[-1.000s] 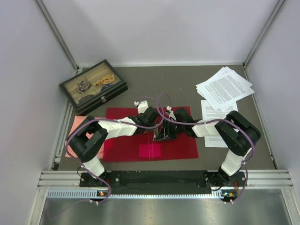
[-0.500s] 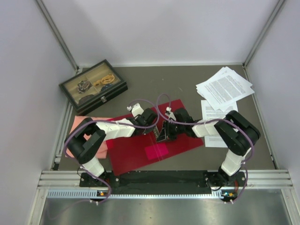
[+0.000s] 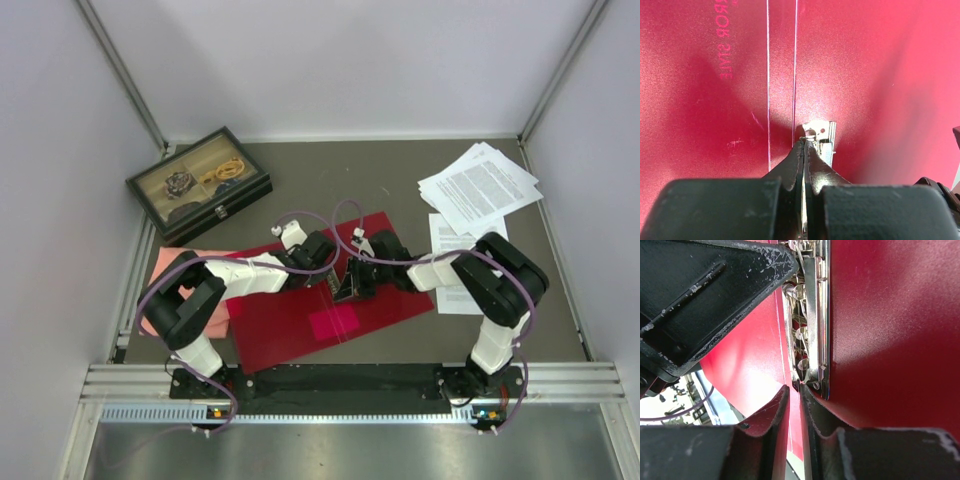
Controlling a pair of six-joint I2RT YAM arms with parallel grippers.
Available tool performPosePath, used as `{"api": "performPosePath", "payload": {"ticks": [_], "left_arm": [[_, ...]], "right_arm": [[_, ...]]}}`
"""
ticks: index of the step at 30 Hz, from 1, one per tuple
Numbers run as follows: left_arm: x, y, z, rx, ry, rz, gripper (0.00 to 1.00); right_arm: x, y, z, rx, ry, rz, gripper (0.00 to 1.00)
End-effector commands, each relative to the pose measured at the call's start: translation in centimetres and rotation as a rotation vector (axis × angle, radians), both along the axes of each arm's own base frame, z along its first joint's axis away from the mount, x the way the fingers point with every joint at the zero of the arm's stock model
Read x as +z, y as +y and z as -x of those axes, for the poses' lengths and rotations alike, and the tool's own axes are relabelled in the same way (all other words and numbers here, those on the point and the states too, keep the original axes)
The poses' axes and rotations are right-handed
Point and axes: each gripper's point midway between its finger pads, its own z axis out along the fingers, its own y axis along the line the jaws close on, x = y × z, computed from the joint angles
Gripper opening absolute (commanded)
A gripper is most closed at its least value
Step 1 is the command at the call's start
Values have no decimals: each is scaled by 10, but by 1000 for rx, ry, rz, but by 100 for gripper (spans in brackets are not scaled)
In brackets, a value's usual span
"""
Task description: Put the files into the folder
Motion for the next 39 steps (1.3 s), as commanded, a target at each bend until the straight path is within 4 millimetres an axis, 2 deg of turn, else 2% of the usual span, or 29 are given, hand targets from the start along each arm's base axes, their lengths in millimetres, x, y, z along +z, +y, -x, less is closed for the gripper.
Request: {"api": "performPosePath", "payload": {"ticks": [1,19,25,28,34,39], "left_arm": [[-39,36,45,-61,172,-171,0],[-36,35,44,-87,161,-191,0],[-35,33,44,-94,160,-189,0],[-36,33,45,-97,162,-193,0],[-34,32,45,-104,153,-203,0],[-25,34,42,-134,113,-220,0]], "right_arm": [[-3,1,-16,-17,-53,-3,15],[5,-1,-27,-19,-61,-33,19],[-1,-2,-30,-36,-67,-16,19],[-5,-3,-33,-39,-78,2,17],[-7,-2,-39,-25,-87,39,0],[-14,-9,-37,-37,-78,77,0]]}}
